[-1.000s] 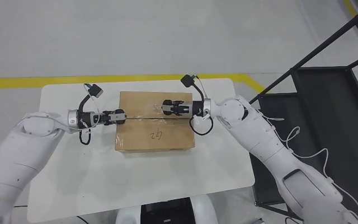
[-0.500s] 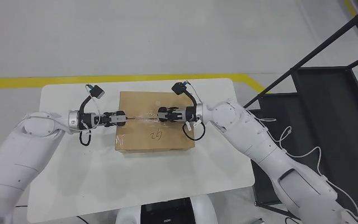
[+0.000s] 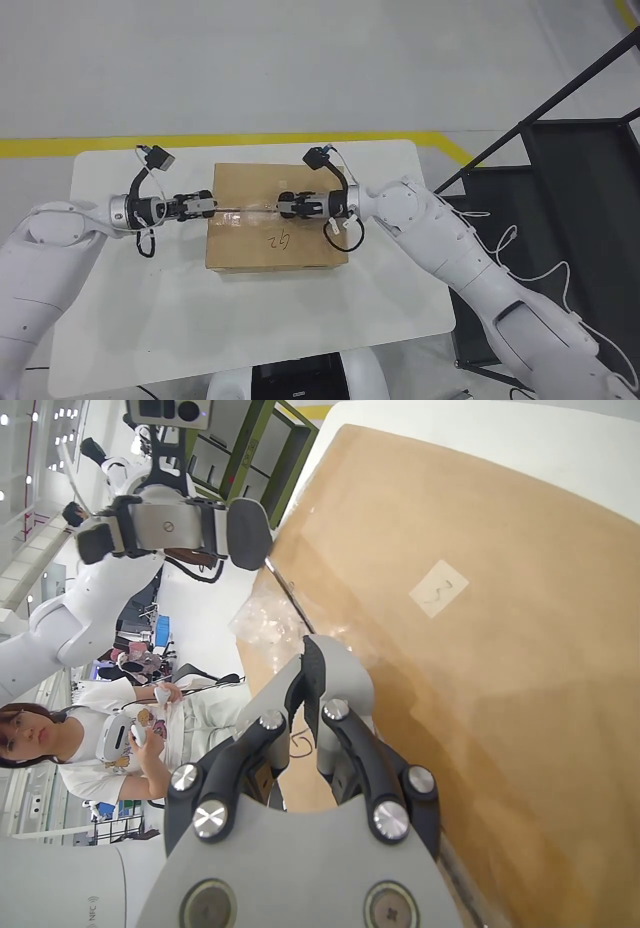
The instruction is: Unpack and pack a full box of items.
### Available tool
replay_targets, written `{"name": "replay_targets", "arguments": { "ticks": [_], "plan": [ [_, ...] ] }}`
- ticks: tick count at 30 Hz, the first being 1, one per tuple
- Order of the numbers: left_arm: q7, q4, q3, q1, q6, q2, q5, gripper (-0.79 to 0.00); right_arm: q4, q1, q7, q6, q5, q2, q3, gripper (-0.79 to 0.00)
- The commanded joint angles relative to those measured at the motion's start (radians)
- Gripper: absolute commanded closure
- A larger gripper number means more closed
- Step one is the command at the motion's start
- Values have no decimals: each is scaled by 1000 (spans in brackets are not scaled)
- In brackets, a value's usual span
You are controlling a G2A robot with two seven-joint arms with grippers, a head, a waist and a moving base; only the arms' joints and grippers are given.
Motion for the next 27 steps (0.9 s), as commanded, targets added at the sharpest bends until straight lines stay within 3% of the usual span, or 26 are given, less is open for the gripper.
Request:
{"name": "replay_targets", "arguments": {
  "ticks": [1, 14, 23, 24, 25, 26, 27],
  "plan": [
    [-7, -12, 1, 3, 5, -3, -5, -785, -14, -8, 14, -10, 17, 4, 16, 0],
    [-53, -64, 3, -22, 73, -21, -10, -785, -127, -62, 54, -10, 37, 26, 95, 0],
    [-56, -29, 47, -39, 109, -51, -19, -785, -114, -54, 34, 10, 25, 14, 74, 0],
    [-54, -22, 50, -42, 112, -54, -19, -785, -110, -52, 34, 11, 24, 13, 72, -154],
    [-53, -18, 53, -45, 114, -58, -22, -785, -107, -51, 34, 11, 23, 12, 70, -391],
    [-53, -12, 55, -48, 114, -61, -22, -785, -104, -50, 34, 12, 23, 11, 69, -576],
    [-52, -8, 57, -51, 115, -63, -21, -785, -102, -49, 33, 12, 23, 10, 68, -631]
  ]
}}
